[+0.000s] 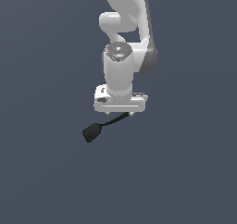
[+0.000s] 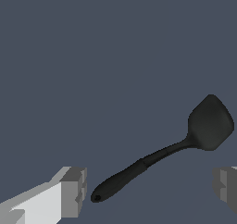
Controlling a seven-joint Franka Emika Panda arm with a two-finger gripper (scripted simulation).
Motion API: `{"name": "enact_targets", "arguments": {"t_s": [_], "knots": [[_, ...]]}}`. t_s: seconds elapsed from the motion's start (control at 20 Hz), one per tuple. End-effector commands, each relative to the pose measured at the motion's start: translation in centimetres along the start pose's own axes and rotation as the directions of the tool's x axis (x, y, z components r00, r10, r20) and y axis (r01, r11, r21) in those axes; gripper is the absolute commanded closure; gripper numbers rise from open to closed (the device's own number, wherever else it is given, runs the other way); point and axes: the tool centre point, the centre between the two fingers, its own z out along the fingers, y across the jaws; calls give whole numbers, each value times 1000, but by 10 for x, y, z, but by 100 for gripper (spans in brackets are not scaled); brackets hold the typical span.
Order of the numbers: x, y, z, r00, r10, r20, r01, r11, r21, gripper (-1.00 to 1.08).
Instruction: Pick up the object and move it to a goal position.
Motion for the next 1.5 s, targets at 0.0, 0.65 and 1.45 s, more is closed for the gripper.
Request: {"name": "enact_targets", "arguments": {"t_s": [0.0,0.65,1.45], "knots": [[-1,1,3,1000,20,1,-20,1000,1,-92],[-14,18,36,956,294,5,-294,956,3,-92],[-41,52,88,707,708,-5,-708,707,-11,-92]]}}
